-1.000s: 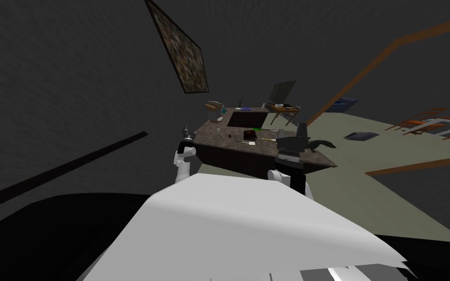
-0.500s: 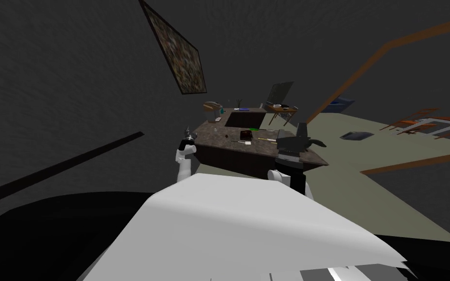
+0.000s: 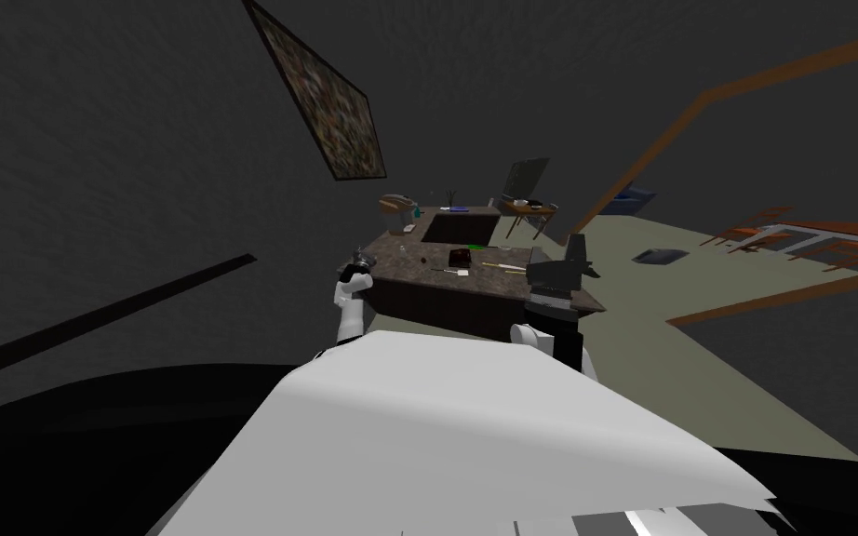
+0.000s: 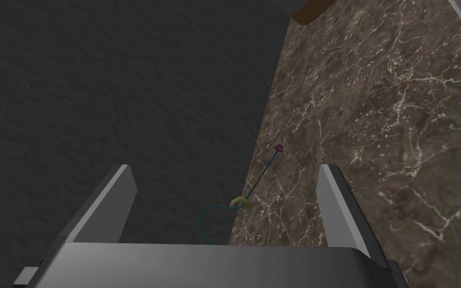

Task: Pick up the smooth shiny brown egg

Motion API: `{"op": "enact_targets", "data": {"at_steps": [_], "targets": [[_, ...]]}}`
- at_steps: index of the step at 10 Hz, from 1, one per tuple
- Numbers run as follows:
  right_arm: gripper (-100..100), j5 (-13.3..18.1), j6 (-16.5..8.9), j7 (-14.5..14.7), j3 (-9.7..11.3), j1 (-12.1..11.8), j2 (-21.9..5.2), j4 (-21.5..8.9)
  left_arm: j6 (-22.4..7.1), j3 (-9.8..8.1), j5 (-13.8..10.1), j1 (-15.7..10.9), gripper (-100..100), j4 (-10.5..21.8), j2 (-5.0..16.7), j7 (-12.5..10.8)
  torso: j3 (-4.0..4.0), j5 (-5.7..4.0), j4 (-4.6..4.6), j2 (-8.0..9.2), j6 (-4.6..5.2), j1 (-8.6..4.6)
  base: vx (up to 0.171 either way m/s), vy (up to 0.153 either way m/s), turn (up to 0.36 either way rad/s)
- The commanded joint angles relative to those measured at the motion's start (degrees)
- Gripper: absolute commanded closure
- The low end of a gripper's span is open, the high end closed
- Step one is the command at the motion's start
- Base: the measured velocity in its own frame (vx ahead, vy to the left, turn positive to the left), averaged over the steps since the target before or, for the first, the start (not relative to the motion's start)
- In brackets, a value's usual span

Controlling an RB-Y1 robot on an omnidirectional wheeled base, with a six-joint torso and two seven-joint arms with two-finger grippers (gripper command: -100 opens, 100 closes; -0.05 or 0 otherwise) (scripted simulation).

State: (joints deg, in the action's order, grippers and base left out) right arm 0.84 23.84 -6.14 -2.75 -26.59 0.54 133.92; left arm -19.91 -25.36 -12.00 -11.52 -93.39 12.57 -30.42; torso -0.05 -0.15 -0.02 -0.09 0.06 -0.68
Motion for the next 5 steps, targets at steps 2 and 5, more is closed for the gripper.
{"op": "enact_targets", "data": {"at_steps": [2, 5], "targets": [[0, 0.00, 0.00, 0.00, 0.00, 0.00, 0.00, 0.00, -4.00, -0.90, -0.23, -2.32, -100, 3.74, 0.74, -1.83, 0.01, -0.01, 0.01, 0.01, -0.02, 0.08, 0.025, -0.127, -0.064], [0, 0.00, 0.00, 0.00, -0.01, -0.01, 0.00, 0.00, -7.76, -1.69, -0.77, -4.20, -100, 7.53, 1.91, -3.78, -0.04, 0.00, -0.01, -0.06, -0.03, 0.09, 0.043, -0.141, -0.093]]}}
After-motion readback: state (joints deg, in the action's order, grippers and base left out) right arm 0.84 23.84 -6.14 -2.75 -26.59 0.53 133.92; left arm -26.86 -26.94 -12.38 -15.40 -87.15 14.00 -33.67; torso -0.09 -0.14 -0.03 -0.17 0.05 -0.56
